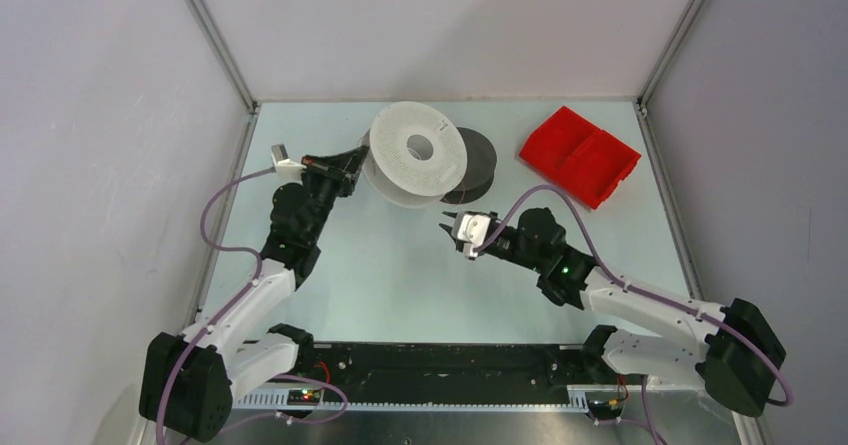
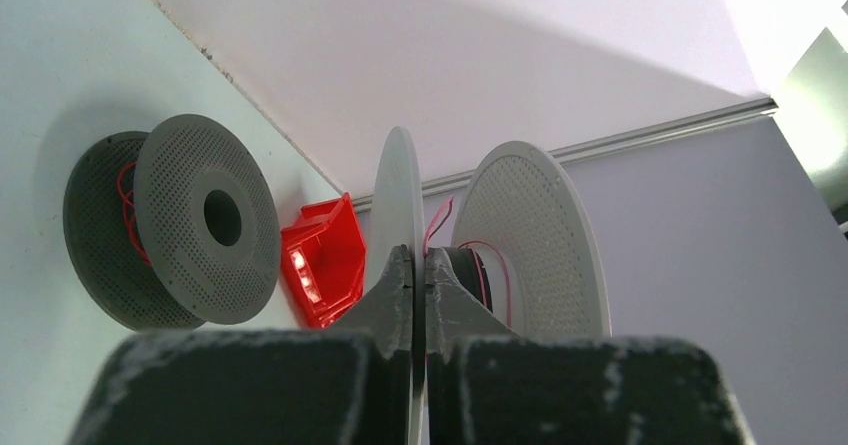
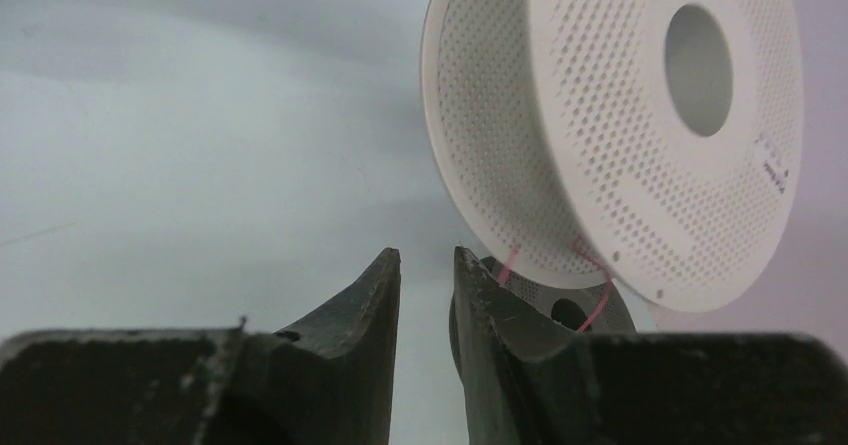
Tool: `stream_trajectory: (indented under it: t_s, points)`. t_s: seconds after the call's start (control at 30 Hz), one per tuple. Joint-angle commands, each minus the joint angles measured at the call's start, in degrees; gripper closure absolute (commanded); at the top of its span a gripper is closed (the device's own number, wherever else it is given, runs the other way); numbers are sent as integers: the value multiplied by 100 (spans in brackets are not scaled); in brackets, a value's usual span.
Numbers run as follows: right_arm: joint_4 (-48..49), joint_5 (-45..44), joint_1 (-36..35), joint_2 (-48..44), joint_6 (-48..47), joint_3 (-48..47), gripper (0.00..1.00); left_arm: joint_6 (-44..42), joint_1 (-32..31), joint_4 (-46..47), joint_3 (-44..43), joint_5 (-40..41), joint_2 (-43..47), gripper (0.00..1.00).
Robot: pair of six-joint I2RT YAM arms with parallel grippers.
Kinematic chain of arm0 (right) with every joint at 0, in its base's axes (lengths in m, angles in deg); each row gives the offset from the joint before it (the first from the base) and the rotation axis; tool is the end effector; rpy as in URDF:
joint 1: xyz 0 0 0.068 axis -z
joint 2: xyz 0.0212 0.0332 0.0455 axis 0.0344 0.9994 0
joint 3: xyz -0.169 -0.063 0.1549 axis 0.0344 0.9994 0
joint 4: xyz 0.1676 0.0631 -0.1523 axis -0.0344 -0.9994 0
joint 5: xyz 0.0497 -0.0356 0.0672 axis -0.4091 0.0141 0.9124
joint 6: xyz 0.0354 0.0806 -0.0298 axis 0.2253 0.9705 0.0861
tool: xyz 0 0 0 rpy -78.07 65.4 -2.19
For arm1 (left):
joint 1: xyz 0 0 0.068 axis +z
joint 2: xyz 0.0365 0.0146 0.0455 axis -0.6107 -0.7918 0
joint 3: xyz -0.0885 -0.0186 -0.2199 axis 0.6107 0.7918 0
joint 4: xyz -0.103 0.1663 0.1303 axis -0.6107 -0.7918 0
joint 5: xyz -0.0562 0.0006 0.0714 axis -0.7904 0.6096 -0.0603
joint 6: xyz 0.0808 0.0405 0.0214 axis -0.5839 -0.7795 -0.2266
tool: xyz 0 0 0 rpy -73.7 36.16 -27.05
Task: Wrap the cables
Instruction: Wrap the cable around the cable reel.
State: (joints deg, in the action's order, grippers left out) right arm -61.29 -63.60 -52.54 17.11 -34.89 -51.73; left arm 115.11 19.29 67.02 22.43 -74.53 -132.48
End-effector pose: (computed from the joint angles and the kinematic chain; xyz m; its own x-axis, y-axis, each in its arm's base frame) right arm 0.1642 0.2323 0.2724 0.5008 -0.2736 -0.8212 -0.7543 0.3275 -0.5690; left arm 0.2624 -0.0834 0.2803 -0.2407 -0.9335 -0.2659 0.1634 0.2311 -0.9591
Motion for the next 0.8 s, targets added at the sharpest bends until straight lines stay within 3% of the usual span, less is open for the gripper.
stream_trajectory:
  t_s: [0.0, 0.27, 0.37, 0.5, 0.67, 0.77]
  points:
    - [788, -299, 12, 212, -458, 132, 67, 546, 42, 421, -51, 39, 146, 100]
    - [1676, -788, 145, 452, -200, 443, 64, 606, 40, 357, -43, 34, 261, 100]
    - [2165, -399, 554, 85, 421, 918, 63, 494, 42, 301, -52, 14, 318, 100]
    - [2218, 436, 1377, -190, 554, 1213, 59, 518, 48, 273, -82, -58, 331, 100]
    - [2924, 796, 1739, 223, 599, 1243, 52, 567, 43, 266, -185, -178, 311, 100]
    - [3332, 898, 2075, 560, 1335, 1118, 51, 558, 42, 246, -220, -190, 322, 100]
